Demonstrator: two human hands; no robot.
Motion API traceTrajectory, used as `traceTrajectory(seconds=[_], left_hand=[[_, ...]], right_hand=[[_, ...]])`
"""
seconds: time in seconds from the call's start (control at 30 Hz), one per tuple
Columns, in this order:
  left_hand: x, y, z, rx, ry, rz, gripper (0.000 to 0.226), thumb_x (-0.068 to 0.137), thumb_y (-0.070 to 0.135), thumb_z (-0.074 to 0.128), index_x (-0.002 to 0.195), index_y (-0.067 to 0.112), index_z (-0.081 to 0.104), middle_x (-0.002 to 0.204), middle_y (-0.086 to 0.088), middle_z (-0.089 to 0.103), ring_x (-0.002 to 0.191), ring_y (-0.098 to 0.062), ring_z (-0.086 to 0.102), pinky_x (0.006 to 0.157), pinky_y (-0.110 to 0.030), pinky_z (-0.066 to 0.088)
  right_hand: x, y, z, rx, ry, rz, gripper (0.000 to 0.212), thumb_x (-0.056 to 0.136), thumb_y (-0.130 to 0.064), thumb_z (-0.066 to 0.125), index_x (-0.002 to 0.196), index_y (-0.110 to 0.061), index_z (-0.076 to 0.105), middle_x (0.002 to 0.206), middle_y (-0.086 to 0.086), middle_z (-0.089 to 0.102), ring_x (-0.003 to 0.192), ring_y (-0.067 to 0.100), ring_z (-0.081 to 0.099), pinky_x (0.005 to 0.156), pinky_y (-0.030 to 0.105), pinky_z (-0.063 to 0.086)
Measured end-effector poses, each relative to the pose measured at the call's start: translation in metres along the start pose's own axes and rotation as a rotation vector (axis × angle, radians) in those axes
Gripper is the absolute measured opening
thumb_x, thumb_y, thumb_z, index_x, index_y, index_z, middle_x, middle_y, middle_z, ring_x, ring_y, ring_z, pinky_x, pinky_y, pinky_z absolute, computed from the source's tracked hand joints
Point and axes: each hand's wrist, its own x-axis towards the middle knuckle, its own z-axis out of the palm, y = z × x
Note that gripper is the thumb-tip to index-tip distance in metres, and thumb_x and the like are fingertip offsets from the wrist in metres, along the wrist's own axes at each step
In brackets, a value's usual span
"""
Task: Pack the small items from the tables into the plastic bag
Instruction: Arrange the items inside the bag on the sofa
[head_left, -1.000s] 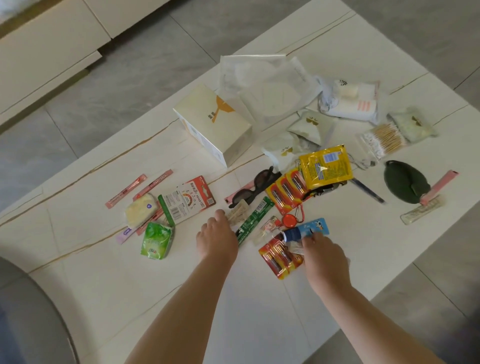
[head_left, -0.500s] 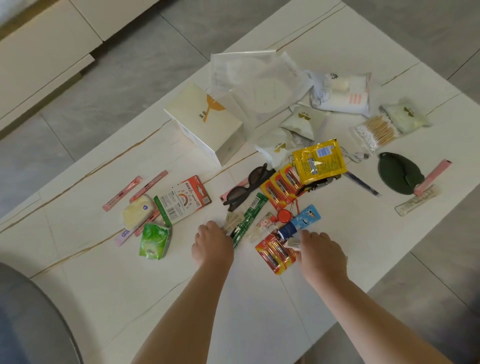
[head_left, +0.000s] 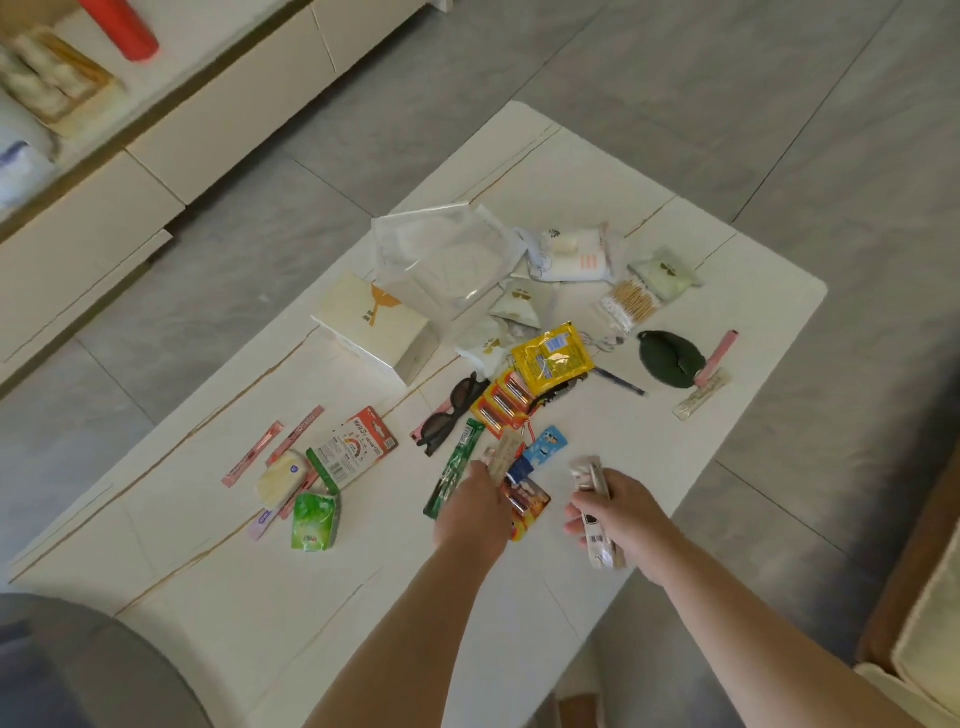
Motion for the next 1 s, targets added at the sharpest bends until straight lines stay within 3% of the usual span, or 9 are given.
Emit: traceTrajectory(seconds=[0.17,0.33,0.43,0.5,0.57,0.7,0.83,0.93,1.0], left_hand=[[-0.036,0.058,-0.002,-0.018,-0.077,0.181,0.027,0.095,0.023,0.04,0.12,0.013,0.042,0.109,-0.013,0.063,0.092,-0.028,0.063,0.068,-0.038,0.051],[-0.065,0.129,0.01,-0.048,-0.182,0.258,0.032,0.091,0.039,0.046,0.115,0.017,0.045,0.09,-0.002,0.055,0.087,-0.026,0.062,0.07,-0.035,0.05],[-0.079,0.173,0.026,-0.085,-0.2,0.265,0.04,0.091,0.053,0.038,0.113,0.021,0.046,0.097,-0.001,0.057,0.096,-0.024,0.061,0.088,-0.042,0.052],[-0.087,0.199,0.043,0.015,-0.184,0.364,0.035,0.096,0.043,0.036,0.116,0.017,0.048,0.11,-0.008,0.059,0.099,-0.025,0.06,0.092,-0.043,0.05],[-0.098,0.227,0.059,0.045,-0.152,0.391,0.026,0.099,0.034,0.031,0.11,0.017,0.048,0.114,-0.011,0.06,0.097,-0.025,0.06,0.09,-0.041,0.052],[-0.127,0.287,0.094,-0.021,-0.203,0.456,0.035,0.1,0.039,0.028,0.102,0.012,0.051,0.101,-0.015,0.065,0.091,-0.032,0.063,0.084,-0.045,0.053],[-0.156,0.345,0.126,-0.025,-0.241,0.541,0.03,0.098,0.039,0.038,0.102,0.013,0.051,0.093,-0.013,0.066,0.083,-0.034,0.066,0.077,-0.048,0.055],[-0.177,0.39,0.153,-0.017,-0.289,0.588,0.021,0.095,0.039,0.046,0.1,0.019,0.051,0.079,-0.004,0.064,0.058,-0.023,0.066,0.06,-0.035,0.056],[-0.191,0.42,0.174,-0.043,-0.318,0.613,0.018,0.094,0.038,0.05,0.097,0.02,0.051,0.071,-0.002,0.061,0.047,-0.019,0.059,0.049,-0.027,0.048]], right_hand=[[-0.036,0.005,-0.046,0.257,0.13,-0.024,0.009,0.086,-0.006,0.061,0.091,-0.008,0.054,0.086,0.016,0.068,0.066,0.022,0.069,0.058,0.032,0.054],[-0.065,0.016,-0.106,0.466,0.212,-0.032,0.013,0.084,-0.004,0.062,0.095,-0.008,0.056,0.084,0.013,0.065,0.066,0.019,0.068,0.062,0.032,0.054],[-0.077,0.024,-0.148,0.602,0.231,-0.056,0.014,0.087,-0.002,0.055,0.1,-0.008,0.056,0.084,0.013,0.065,0.071,0.021,0.067,0.068,0.034,0.056],[-0.088,0.032,-0.177,0.679,0.252,-0.075,0.013,0.09,-0.003,0.048,0.097,-0.01,0.057,0.083,0.011,0.064,0.072,0.021,0.066,0.068,0.034,0.056],[-0.101,0.043,-0.207,0.718,0.3,-0.09,0.014,0.092,-0.002,0.045,0.097,-0.008,0.056,0.081,0.01,0.063,0.072,0.021,0.066,0.071,0.036,0.055],[-0.128,0.068,-0.273,0.693,0.421,-0.118,0.015,0.092,0.001,0.048,0.102,-0.007,0.054,0.083,0.011,0.061,0.076,0.021,0.065,0.082,0.042,0.054],[-0.153,0.096,-0.341,0.629,0.542,-0.117,0.015,0.09,0.003,0.05,0.103,0.003,0.058,0.073,0.01,0.059,0.068,0.017,0.063,0.066,0.033,0.053],[-0.171,0.121,-0.392,0.624,0.626,-0.096,0.016,0.09,-0.001,0.053,0.103,0.005,0.061,0.069,0.008,0.058,0.059,0.014,0.059,0.052,0.027,0.049],[-0.183,0.138,-0.422,0.674,0.689,-0.078,0.014,0.091,-0.006,0.055,0.103,-0.003,0.062,0.073,0.008,0.061,0.06,0.016,0.06,0.052,0.029,0.049]])
